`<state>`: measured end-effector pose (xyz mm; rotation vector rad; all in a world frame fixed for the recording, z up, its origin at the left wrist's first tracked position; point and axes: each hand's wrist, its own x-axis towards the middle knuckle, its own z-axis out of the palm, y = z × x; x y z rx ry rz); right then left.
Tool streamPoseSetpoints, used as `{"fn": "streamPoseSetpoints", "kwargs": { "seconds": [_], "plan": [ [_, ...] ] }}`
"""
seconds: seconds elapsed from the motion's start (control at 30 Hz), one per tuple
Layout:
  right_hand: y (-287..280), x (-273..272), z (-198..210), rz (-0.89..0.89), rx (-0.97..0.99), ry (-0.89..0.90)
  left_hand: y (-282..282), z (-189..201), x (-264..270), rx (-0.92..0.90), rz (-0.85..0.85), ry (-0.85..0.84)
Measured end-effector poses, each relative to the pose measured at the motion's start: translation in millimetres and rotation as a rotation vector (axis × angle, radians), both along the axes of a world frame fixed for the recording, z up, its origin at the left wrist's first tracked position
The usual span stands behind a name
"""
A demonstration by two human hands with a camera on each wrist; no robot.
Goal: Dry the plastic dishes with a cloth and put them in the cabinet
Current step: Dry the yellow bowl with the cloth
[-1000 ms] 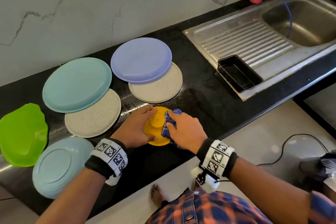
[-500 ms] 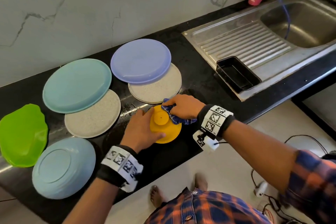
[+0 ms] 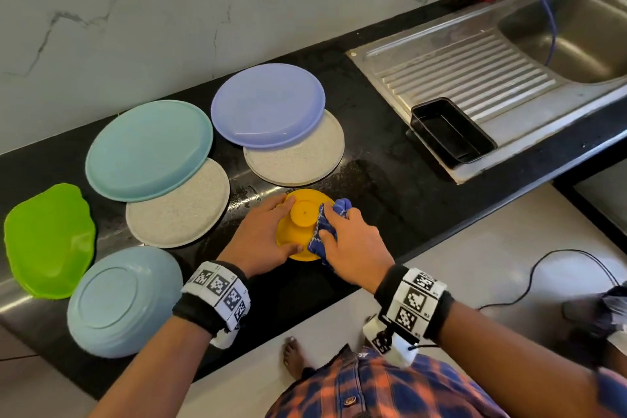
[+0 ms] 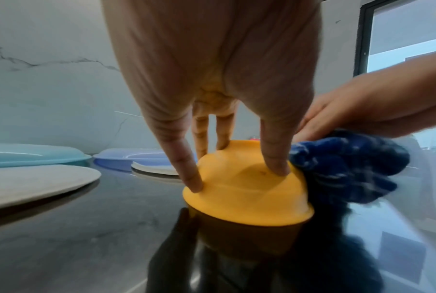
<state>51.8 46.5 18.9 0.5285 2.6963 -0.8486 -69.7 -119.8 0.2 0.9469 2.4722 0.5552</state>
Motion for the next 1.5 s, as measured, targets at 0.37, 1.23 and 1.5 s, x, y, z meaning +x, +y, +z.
{"fn": "streamPoseSetpoints", "kwargs": {
  "seconds": [0.37,1.23,1.5],
  "plan": [
    [45.0,-74.3,45.5,0.260,-0.003,-0.178,14.6,18.6,21.0,-0.099,0.208,0.045],
    [29.4,-61.3,38.8,0.184,0.027,-0.168,32.7,12.0,48.7,-0.168,0.183,0.183],
    [36.6,-62.7,28.5,0.206,-0.006,-0.148,4.8,16.7,-12.7,-0.125,-0.079,0.018]
  ]
}}
